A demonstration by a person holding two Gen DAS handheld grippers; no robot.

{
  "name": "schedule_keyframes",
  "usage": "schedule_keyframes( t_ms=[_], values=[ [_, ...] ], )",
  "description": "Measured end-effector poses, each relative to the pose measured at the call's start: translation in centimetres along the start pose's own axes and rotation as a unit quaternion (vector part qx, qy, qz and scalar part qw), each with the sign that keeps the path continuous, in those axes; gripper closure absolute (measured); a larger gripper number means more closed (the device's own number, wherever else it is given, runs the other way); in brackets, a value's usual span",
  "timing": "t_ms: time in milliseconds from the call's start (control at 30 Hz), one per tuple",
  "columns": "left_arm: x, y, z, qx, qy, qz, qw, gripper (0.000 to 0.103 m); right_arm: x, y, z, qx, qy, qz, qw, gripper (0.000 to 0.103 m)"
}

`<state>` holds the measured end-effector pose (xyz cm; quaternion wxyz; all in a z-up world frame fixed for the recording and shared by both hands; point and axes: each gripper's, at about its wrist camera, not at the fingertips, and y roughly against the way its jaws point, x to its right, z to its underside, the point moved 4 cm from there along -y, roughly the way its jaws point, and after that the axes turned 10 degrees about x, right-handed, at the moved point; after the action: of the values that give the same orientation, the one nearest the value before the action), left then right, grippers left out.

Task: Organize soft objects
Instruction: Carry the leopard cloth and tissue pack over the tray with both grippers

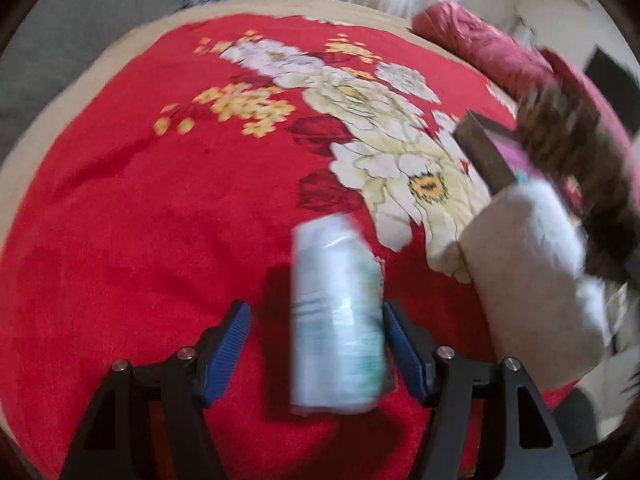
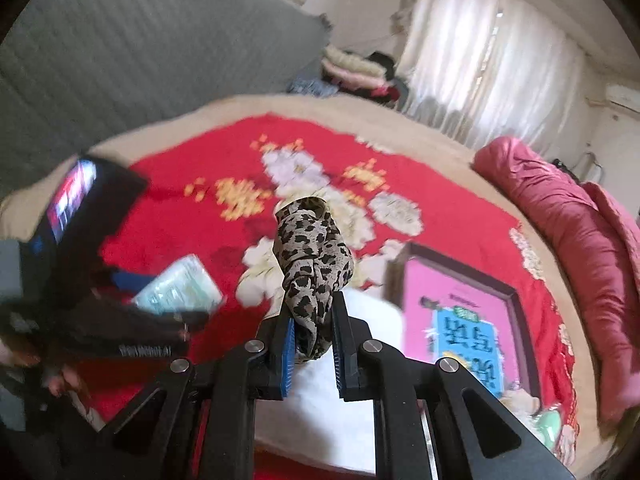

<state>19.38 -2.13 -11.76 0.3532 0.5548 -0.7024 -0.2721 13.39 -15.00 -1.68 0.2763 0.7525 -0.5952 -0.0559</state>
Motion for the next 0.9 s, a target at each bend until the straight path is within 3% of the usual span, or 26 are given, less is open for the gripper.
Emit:
schedule_keyframes(
  t_ms=[33,100,167,300,600,767,900],
  values=[
    [0.3,-0.1,0.1,0.002,-0.013,-0.006,0.9999,0.050,0.5,0.6,-0.1,0.006,-0.006,0.006,1.000,0.087],
    [1.1,-0.1,0.3,0.006,-0.027,-0.005,0.9996,0.074,2.1,1.8,-0.5,0.022,-0.025,0.020,0.999,0.087],
    [1.7,0.0,0.4,0.007,-0.024,0.016,0.9996,0.082,3.8,2.8,-0.5,0.034,-0.042,0.037,0.998,0.087],
    [2.6,0.4,0.6,0.010,-0.038,0.021,0.9990,0.084,7.9,4.7,-0.1,0.048,-0.091,0.071,0.992,0.087],
    [4.8,4.0,-0.9,0.039,0.032,0.089,0.9947,0.084,15.5,8.4,2.4,0.060,-0.164,0.123,0.977,0.087],
    [9.8,6.5,-2.7,0.056,0.019,0.137,0.9887,0.084,18.1,9.6,4.3,0.053,-0.186,0.136,0.972,0.087],
    [14.5,6.7,-2.6,0.046,-0.011,0.161,0.9857,0.084,19.5,9.7,5.7,0.041,-0.202,0.140,0.968,0.086]
  ],
)
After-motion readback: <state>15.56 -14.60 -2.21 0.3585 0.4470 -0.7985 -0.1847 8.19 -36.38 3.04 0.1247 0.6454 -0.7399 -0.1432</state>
